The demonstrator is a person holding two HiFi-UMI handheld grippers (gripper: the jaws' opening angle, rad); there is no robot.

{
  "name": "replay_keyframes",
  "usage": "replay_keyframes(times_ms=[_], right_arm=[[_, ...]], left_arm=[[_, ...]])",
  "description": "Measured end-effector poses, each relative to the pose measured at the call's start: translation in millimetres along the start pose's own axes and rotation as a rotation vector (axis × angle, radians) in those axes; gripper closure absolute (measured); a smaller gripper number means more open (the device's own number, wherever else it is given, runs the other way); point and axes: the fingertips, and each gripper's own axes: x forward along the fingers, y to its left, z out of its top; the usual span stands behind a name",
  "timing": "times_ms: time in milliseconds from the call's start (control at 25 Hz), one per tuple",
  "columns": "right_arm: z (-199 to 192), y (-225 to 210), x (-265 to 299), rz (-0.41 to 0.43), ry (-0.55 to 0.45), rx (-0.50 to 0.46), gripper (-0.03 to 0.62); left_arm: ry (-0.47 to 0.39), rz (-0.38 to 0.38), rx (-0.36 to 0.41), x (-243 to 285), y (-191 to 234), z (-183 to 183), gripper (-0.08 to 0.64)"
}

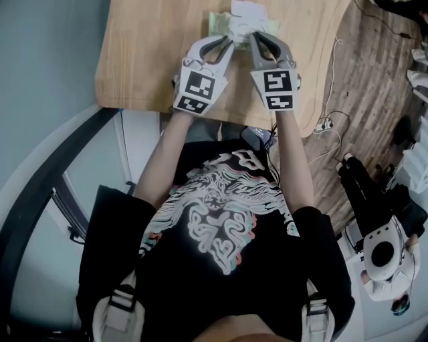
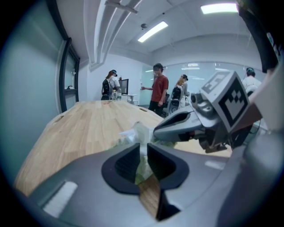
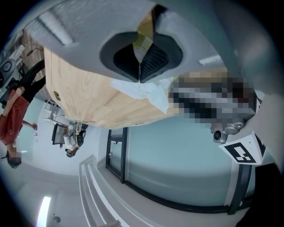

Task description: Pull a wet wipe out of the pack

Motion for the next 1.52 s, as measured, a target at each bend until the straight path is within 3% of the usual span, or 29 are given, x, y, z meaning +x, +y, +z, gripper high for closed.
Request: replay_keyframes(times_ms=[1520], right_arm=[[-4.4,8.6,-41.4,-0.062,0.001,0.033,0.584]], left_arm=[[-0.026,0.018,0.039,-32.1,-1.0,13.7,0.529]])
